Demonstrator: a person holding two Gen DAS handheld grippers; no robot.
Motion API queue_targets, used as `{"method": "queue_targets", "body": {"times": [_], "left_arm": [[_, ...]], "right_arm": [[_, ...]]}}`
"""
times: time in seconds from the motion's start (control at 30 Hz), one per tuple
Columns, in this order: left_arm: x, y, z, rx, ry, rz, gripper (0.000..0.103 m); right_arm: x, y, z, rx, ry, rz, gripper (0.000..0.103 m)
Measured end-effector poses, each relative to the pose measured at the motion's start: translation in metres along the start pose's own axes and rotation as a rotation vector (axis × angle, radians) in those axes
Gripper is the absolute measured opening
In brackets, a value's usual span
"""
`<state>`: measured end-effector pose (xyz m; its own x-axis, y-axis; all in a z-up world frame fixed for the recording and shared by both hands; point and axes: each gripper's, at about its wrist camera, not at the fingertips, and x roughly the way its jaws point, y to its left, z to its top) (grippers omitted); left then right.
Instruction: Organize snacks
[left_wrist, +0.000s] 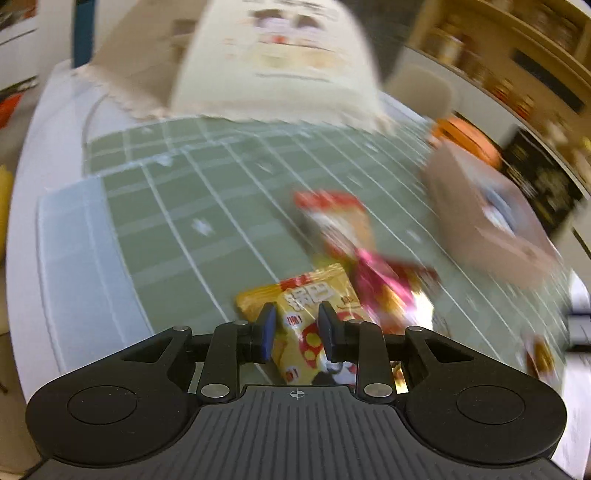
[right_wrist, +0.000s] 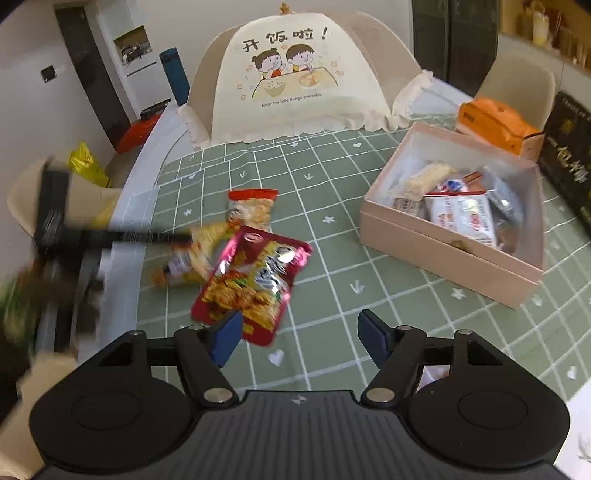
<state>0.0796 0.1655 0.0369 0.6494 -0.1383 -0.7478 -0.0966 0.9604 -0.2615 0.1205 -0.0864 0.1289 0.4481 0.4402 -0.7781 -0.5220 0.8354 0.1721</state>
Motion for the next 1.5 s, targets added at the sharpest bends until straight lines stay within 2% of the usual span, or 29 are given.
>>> {"method": "queue_targets", "body": {"times": [0.13, 0.3, 0.37, 0.5, 0.57, 0.63, 0.7, 0.8, 0.9, 1.03, 1.1, 1.2, 1.3, 1.4, 1.5], "left_arm": [[-0.025, -0.023, -0.037, 0.013, 0.009, -0.029, 0.029], [-0.047, -0.019, -0.06, -0.154, 0.008, 0.034, 0.029], [-0.053, -0.021, -0.066, -0.182, 0.018, 0.061, 0.029], [-0.065, -0.023, -0.067, -0.214, 0.017, 0.049, 0.029], [-0.069, -0.028, -0.066, -0.2, 0.013, 0.048, 0.029], [-0.069, -0.032, -0.062, -0.192, 0.01, 0.039, 0.029], [-0.069, -0.037, -0.057, -0.177, 0.007, 0.025, 0.029], [-0.069, -0.052, -0.048, -0.136, 0.002, -0.02, 0.029], [-0.063, -0.073, -0.043, -0.073, 0.028, -0.105, 0.029], [-0.042, -0.115, -0.046, 0.055, 0.085, -0.207, 0.029], [-0.031, -0.14, -0.05, 0.114, 0.116, -0.258, 0.029], [-0.012, -0.18, -0.057, 0.2, 0.17, -0.335, 0.029], [0.003, -0.222, -0.065, 0.301, 0.196, -0.397, 0.029], [0.021, -0.255, -0.071, 0.374, 0.21, -0.434, 0.029], [0.047, -0.269, -0.073, 0.417, 0.256, -0.403, 0.03]], "right_arm": [[0.033, 0.021, 0.031, -0.076, 0.017, 0.005, 0.069], [0.098, 0.043, 0.077, -0.04, 0.059, 0.06, 0.069], [0.129, 0.054, 0.091, -0.043, 0.059, 0.035, 0.069], [0.187, 0.075, 0.107, -0.076, 0.12, -0.032, 0.069], [0.198, 0.081, 0.106, -0.095, 0.164, -0.037, 0.049], [0.187, 0.088, 0.102, -0.148, 0.16, -0.02, 0.044], [0.164, 0.089, 0.1, -0.19, 0.109, -0.036, 0.044], [0.118, 0.071, 0.103, -0.171, 0.053, -0.018, 0.044], [0.07, 0.038, 0.094, -0.116, 0.024, -0.038, 0.044], [0.012, -0.017, 0.052, -0.044, -0.007, -0.092, 0.044], [-0.015, -0.048, 0.031, 0.026, -0.051, -0.125, 0.044], [-0.046, -0.097, 0.007, 0.179, -0.11, -0.219, 0.044], [-0.056, -0.133, -0.018, 0.252, -0.063, -0.325, 0.044], [-0.05, -0.154, -0.049, 0.258, -0.003, -0.418, 0.044], [-0.037, -0.167, -0.075, 0.253, 0.033, -0.489, 0.044]]}}
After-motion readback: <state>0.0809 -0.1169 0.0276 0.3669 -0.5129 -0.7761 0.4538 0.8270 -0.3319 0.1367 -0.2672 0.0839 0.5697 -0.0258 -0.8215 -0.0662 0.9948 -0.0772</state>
